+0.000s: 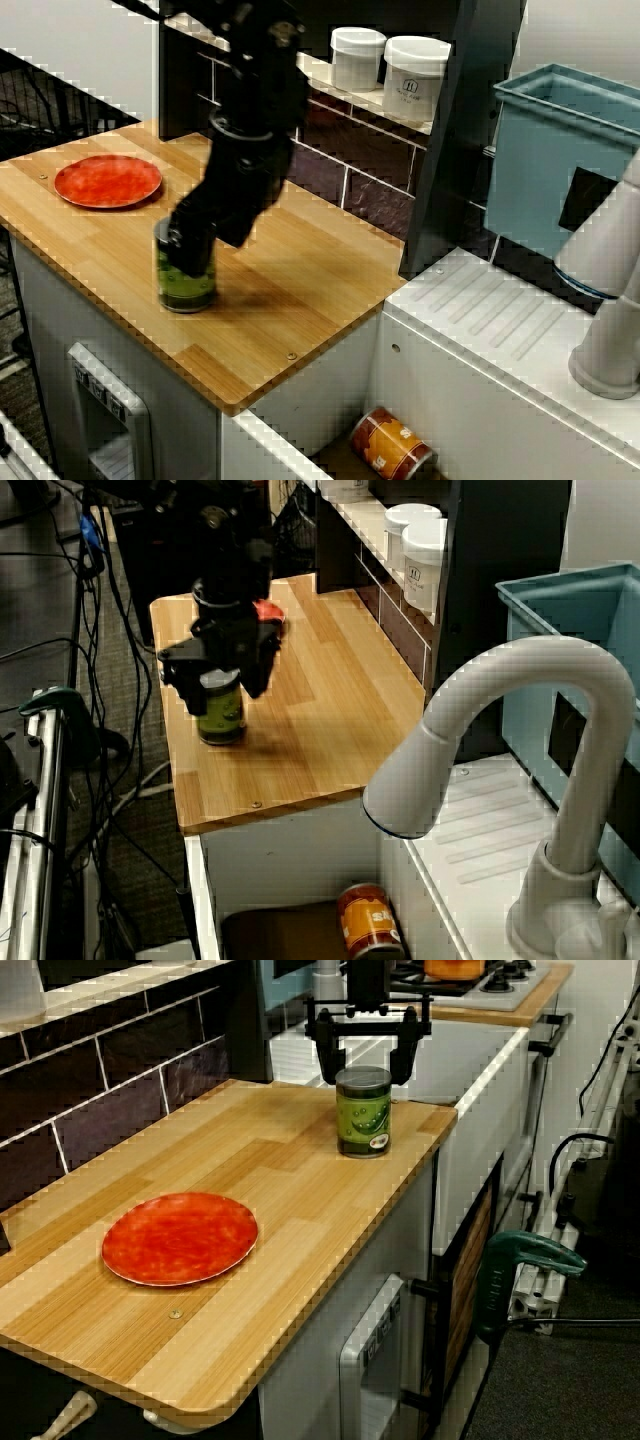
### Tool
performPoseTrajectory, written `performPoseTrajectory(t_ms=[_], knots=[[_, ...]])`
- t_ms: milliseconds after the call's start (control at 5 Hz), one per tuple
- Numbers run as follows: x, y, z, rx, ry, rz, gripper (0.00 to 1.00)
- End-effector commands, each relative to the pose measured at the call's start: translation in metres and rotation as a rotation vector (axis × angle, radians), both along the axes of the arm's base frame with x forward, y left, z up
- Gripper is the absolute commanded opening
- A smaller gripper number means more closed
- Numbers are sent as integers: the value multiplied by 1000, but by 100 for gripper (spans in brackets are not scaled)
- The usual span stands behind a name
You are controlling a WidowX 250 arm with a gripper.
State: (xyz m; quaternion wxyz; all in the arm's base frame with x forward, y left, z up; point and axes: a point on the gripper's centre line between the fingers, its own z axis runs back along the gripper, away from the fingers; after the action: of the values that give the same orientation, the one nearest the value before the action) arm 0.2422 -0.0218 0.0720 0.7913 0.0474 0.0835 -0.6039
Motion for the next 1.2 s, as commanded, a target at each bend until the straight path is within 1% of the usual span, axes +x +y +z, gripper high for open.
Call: performPoseTrajectory(t_ms=[0,200,400,800,1000], knots=[[-19,45,16,-15,-33,4,100],[-25,62,17,-24,-38,13,100],[-24,79,17,-28,-39,27,100],[-14,104,18,-23,-41,51,100],[-8,113,20,-14,-52,64,100]])
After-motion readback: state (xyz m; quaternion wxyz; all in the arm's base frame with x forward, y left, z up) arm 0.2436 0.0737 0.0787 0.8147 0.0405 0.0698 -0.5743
